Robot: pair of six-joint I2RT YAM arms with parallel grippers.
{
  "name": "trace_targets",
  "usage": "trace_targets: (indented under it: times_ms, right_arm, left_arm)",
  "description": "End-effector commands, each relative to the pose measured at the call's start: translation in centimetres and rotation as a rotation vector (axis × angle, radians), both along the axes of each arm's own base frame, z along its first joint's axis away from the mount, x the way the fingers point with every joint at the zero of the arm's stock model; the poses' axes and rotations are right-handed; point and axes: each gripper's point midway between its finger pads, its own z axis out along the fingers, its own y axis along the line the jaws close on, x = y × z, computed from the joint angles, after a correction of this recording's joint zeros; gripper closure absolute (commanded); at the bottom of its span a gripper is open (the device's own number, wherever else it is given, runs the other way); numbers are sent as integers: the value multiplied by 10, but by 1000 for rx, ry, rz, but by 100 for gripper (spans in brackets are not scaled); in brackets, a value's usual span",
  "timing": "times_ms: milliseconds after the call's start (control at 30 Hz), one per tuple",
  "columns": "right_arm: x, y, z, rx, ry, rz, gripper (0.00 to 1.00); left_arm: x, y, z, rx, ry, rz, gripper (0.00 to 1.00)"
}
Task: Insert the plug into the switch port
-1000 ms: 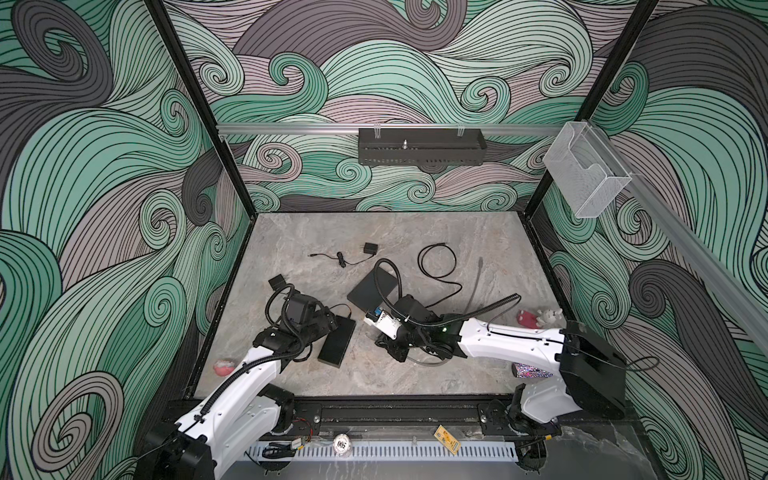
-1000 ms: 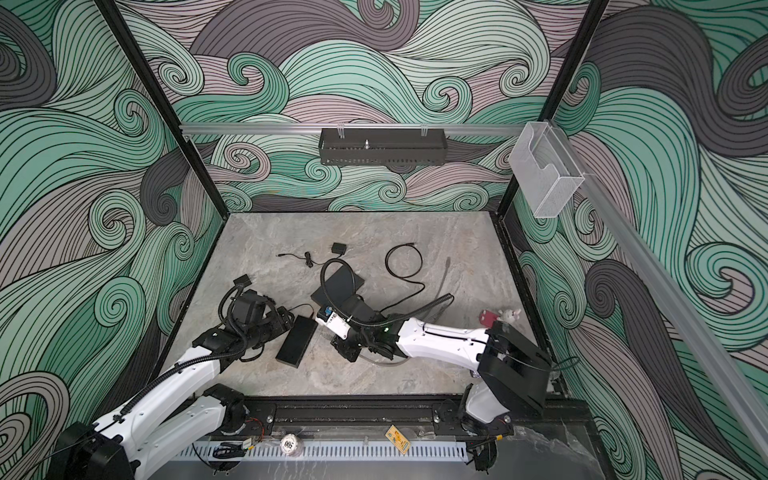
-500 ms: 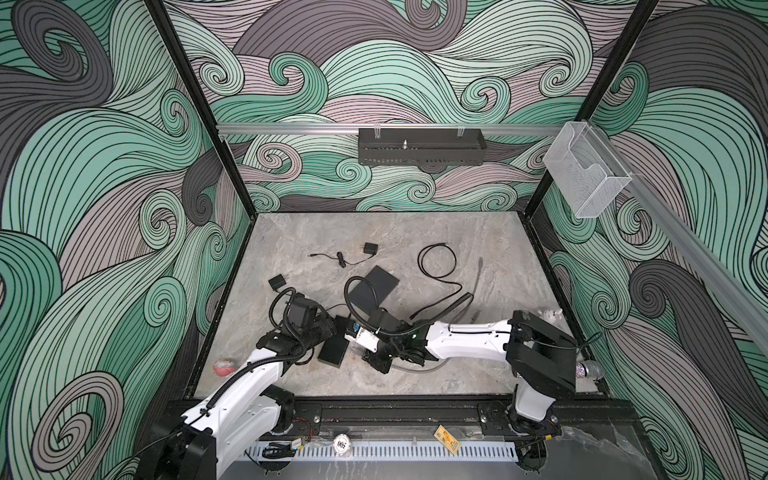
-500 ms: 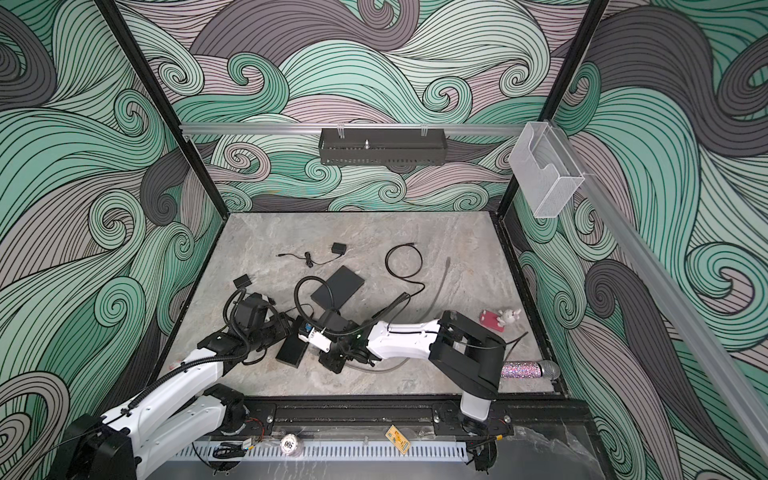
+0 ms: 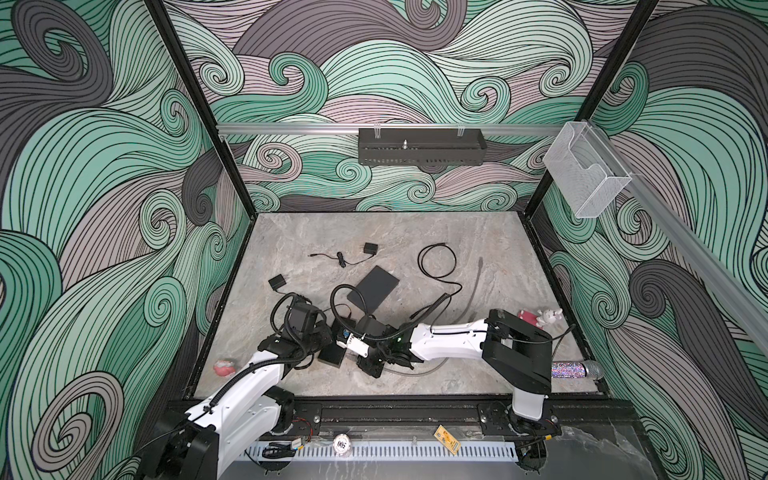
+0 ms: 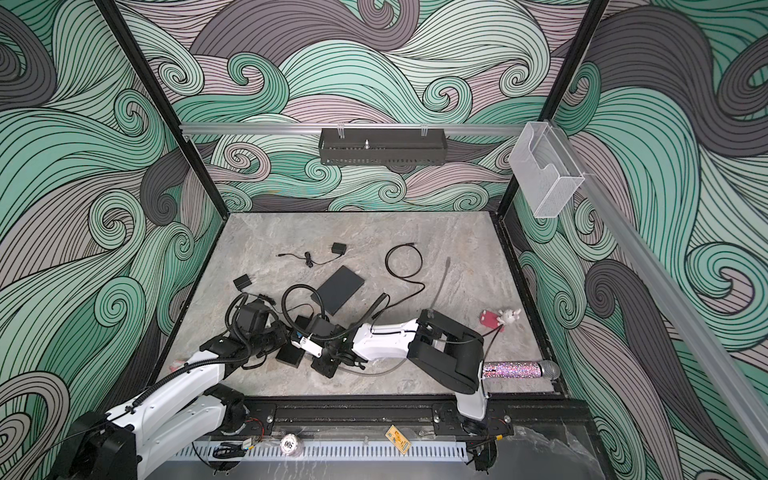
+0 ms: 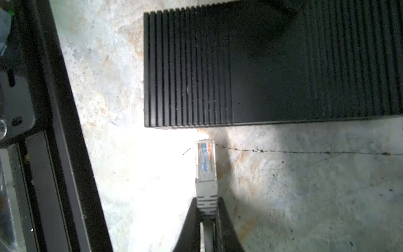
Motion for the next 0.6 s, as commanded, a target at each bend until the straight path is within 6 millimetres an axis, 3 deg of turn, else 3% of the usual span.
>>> trace_targets:
  times_ms: [0,267,567]
  right_arm:
    - [0,3,-1,-18,0,-1,100]
    - [0,6,-3,-31,6,2,100]
    - [-2,10,-4,-41,10,14,100]
  left_arm:
    - [-3,10,2,13,0,47,64]
    - [-6,12,10,-11,-51,63,64]
    - [-8,3,1,-48,-8,40,65]
